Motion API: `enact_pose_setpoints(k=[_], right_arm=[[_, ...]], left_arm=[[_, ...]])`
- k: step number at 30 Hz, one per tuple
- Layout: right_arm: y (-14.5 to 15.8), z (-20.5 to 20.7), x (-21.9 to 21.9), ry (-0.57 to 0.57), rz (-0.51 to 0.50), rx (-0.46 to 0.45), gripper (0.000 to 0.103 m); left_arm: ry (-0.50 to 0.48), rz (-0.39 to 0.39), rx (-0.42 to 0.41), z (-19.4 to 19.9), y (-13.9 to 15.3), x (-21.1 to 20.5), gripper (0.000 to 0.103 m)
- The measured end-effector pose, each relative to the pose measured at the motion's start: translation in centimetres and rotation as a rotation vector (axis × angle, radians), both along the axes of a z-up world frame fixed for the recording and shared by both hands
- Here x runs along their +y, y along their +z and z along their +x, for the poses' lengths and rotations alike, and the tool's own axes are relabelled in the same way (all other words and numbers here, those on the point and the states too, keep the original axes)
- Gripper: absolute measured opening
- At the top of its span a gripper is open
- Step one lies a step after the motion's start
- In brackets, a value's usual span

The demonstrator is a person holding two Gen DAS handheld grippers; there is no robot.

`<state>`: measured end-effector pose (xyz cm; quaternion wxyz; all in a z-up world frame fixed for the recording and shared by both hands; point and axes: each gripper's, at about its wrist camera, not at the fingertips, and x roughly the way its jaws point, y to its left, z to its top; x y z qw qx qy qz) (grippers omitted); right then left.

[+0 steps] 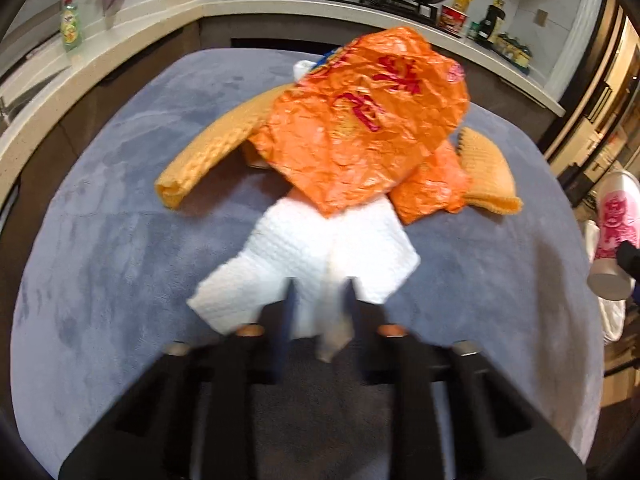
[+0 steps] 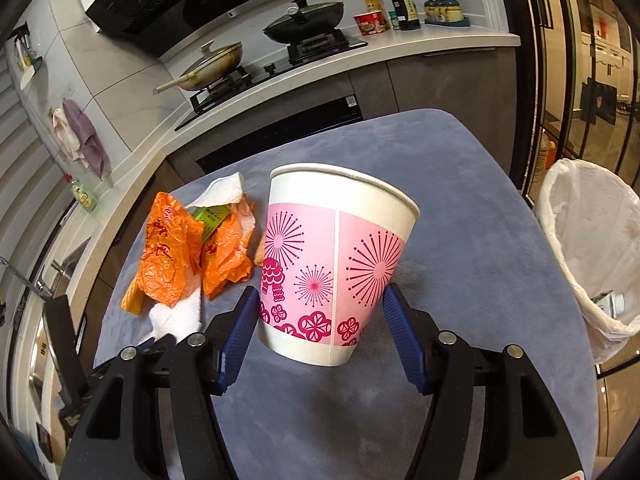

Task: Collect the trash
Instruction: 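Grasp the white tissue with the left gripper while the right gripper grasps the pink cup, then carry tissue and pink cup over the bin and open both grippers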

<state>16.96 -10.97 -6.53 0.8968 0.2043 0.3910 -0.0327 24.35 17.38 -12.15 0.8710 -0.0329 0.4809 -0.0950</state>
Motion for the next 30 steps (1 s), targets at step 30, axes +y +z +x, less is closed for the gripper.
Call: enact_pose_setpoints(k=[30], right_arm=[[1.8,-11.3,-18.0,-0.331,-0.185,0.043,0.062]], left_arm=[[-0.604,-0.231,-0.180,-10.5,14.4,-23.8,0.001]])
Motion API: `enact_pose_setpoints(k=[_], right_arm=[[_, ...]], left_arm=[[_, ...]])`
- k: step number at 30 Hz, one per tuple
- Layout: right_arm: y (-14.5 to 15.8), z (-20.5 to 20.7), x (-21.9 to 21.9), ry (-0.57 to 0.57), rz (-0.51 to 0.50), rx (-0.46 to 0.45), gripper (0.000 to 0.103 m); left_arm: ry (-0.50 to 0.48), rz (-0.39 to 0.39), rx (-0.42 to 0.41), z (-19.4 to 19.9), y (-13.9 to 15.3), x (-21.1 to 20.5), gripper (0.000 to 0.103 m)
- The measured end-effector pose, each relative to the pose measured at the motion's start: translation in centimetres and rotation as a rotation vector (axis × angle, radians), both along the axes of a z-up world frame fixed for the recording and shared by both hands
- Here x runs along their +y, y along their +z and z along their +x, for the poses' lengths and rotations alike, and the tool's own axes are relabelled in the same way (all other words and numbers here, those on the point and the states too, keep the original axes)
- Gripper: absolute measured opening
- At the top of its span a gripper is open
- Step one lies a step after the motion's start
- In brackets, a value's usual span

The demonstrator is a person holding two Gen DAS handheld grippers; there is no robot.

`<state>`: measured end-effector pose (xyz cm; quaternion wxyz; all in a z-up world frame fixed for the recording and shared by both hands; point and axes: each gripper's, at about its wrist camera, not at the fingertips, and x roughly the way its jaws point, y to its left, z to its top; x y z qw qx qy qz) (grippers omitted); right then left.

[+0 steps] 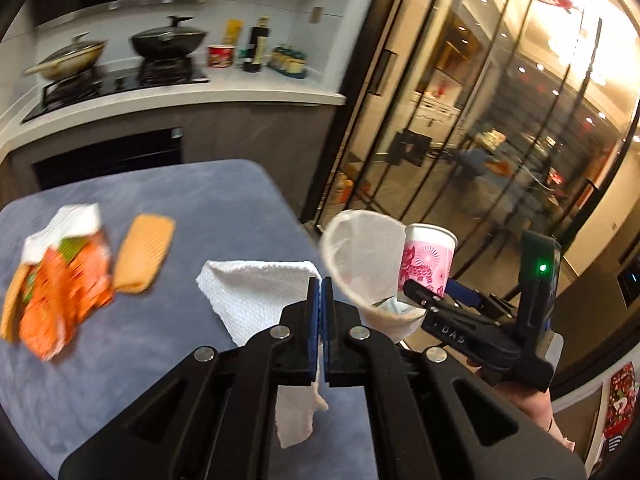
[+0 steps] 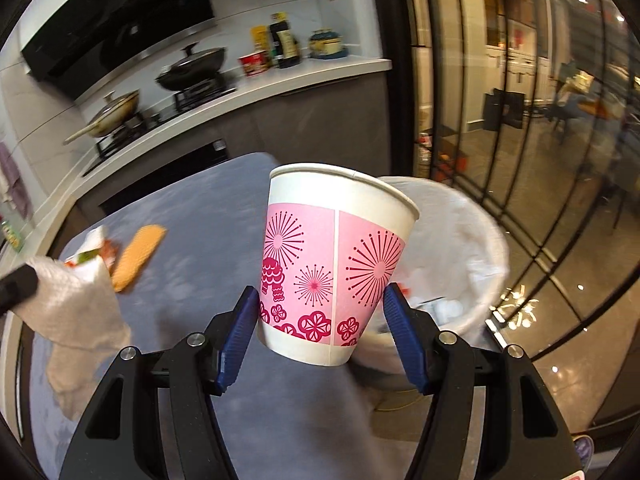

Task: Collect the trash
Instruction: 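Carry tissue and pink cup over the bin and open both grippers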

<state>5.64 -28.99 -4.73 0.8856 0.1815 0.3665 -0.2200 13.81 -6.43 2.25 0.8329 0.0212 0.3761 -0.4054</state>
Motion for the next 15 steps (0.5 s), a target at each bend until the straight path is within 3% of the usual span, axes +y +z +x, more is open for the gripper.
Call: enact_pose_setpoints(k=[4,7,15], right_arm=[[-0.6,-0.5,-4.1,-0.055,0.004,0.034,0.062],[-1.3,-0.2,-6.4,-0.071,0.005,0.063,0.062],[-4.3,1.7,-9.6,-0.072,0.040,0.134,0.062]], left_arm=[[-0.092,0.000,0.026,0.3,-0.4,-6.0,0.001],[-0.144,0.018,0.000,0.1,-1.0,-10.3,0.001],[-0.215,0.086,-0.009,0.1,-4.2,-17.6,0.001]])
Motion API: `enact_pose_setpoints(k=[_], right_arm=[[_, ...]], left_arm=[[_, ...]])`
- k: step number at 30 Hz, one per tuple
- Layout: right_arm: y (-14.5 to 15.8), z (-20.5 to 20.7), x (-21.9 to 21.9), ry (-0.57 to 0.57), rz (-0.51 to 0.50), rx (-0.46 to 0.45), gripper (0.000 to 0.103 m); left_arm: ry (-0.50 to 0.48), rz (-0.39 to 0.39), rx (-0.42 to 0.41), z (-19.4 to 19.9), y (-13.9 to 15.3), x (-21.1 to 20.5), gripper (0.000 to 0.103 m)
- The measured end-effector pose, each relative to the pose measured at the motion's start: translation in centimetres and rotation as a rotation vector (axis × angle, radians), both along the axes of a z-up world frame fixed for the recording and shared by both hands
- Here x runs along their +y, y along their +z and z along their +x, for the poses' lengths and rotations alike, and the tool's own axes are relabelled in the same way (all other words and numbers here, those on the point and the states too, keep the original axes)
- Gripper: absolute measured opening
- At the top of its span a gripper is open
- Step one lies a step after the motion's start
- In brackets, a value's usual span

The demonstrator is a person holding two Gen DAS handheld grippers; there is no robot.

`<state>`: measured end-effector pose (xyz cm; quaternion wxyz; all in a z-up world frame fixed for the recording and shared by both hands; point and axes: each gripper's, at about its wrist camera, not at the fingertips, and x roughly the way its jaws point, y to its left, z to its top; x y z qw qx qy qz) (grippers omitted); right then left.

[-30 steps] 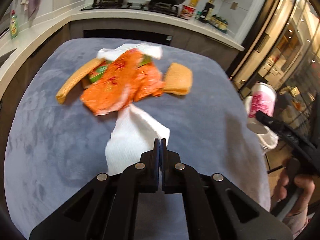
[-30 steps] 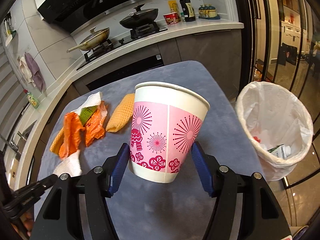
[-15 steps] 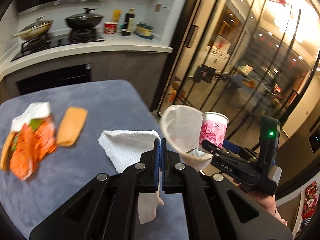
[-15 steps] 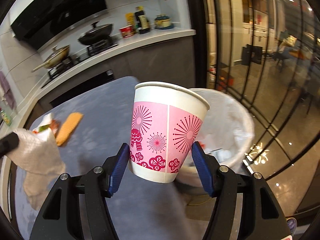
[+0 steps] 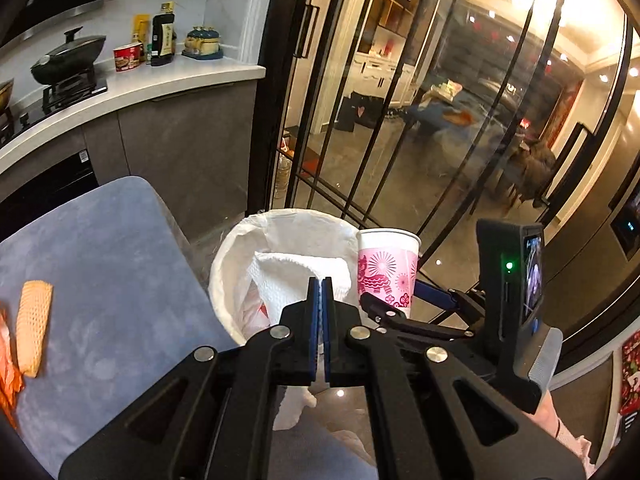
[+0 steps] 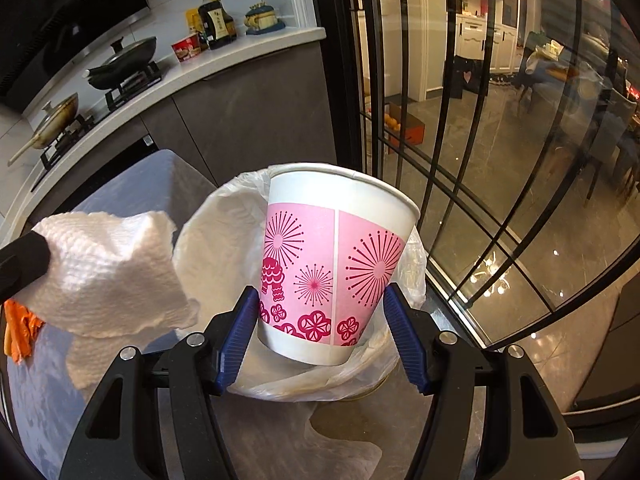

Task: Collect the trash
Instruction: 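Carry tissue and pink cup over the bin and open both grippers, then move both grippers back from the bin toward the table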

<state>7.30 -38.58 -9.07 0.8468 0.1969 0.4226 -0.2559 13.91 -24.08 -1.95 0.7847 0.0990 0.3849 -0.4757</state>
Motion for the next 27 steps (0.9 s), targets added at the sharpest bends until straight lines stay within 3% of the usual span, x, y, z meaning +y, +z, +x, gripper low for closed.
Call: enact_pose_setpoints(k=[6,8,10,12,19,27], right_arm=[[-0.5,0.9,-0.4,-0.004,-0.037,0.023,0.062],[-0.3,0.7,-0.5,-0.014,-0.039,0.016,0.063],[0.1,0.5,-0.5,-0.020,-0.041,0.005,0.065],[0.6,0.1,-0.3,-0.024,-0.054,-0.009,0.068],[3.0,-0.8,0.3,-0.043,-0.093,-0.055,0.070],[5.6,-1.3,1.6,-0.034,-0.107,-0.121,0.072]], left_arm=[[-0.007,0.048,-0.025,0.0,-2.1,-2.6,0.003],[0.011,0.063,-0.031,0.2,-2.4,-2.9,0.014],[0.033,0.056,-0.034,0.2,-2.2,-2.7,0.041],[0.057,0.045,-0.060,0.1,-1.9,-2.2,0.049],[0.097,0.029,-0.104,0.3,-1.0,-0.6,0.059],[0.153,0.000,-0.133,0.6,0.4,2.1,0.061]])
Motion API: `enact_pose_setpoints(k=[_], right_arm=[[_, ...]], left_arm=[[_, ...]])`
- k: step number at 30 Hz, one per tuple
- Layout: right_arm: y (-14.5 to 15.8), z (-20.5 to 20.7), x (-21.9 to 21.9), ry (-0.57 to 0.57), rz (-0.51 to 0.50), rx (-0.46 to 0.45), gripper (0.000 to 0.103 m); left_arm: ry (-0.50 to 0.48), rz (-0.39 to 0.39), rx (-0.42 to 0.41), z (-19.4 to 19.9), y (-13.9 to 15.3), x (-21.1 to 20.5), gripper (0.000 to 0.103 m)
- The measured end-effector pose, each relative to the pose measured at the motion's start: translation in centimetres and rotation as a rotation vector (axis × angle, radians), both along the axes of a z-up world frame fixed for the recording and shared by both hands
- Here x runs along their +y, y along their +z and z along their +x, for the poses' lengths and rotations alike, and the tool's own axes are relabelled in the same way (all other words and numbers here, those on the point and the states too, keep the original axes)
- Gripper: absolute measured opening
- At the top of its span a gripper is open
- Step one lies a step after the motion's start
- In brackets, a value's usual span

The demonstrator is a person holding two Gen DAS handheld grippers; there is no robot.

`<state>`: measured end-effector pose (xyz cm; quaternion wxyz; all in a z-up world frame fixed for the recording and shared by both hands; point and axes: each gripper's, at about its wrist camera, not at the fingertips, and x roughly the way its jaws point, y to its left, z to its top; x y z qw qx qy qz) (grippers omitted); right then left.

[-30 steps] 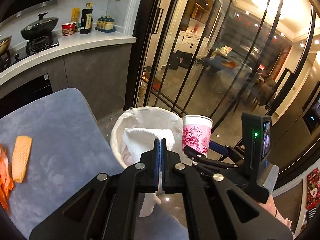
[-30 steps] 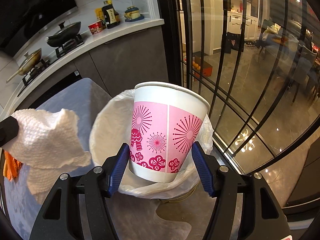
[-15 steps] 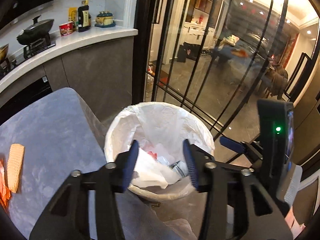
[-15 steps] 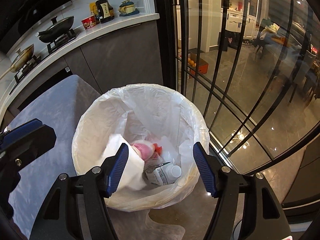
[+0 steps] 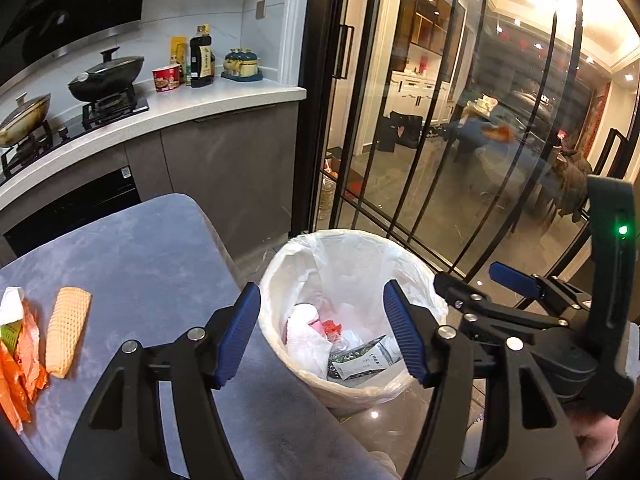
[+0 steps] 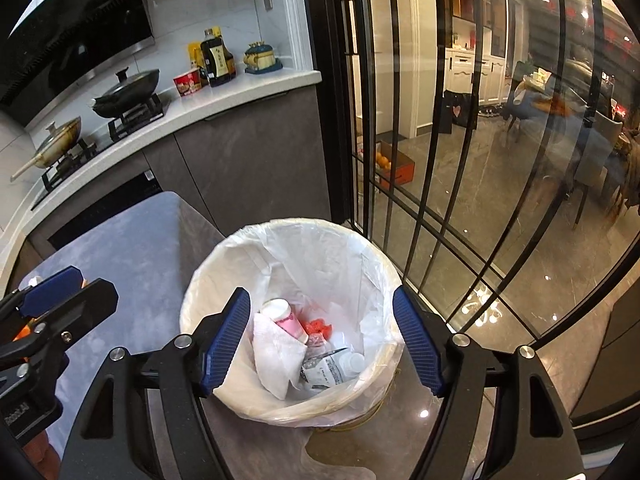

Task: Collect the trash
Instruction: 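Move both grippers back from the bin toward the table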

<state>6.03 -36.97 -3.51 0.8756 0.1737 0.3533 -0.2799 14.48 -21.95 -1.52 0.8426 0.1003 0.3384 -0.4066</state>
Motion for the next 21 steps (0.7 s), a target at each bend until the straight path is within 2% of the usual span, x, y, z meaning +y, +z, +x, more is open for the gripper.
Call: enact_pose_setpoints(k=[3,9,14,17,21], right_arm=[[1.1,0.0,1.1,0.016,-0.006,-0.028,0.074],[2.5,1.1,4.3,0.087,-0.017,-0.060,0.077],[2.3,3.0,8.0,0.176,0.001,-0.064,0.078],[1.8,4.6,10.9,0.241,0.011,-0.050,0.078],[0.6,7.1,15.6,0.342,0.039,-0.030,0.078]], left_arm=[[0.023,-0.018,-0.004,0.1,0.6,1.5,0.061],[0.127,-0.035,-0.022,1.0,1.3,6.6,0.072],[0.271,-0.007,0.014,3.0,0.1,13.0,0.073],[0.379,0.038,0.029,4.4,-1.1,17.4,0.074],[0.518,0.093,0.025,5.9,-2.3,23.3,0.081]])
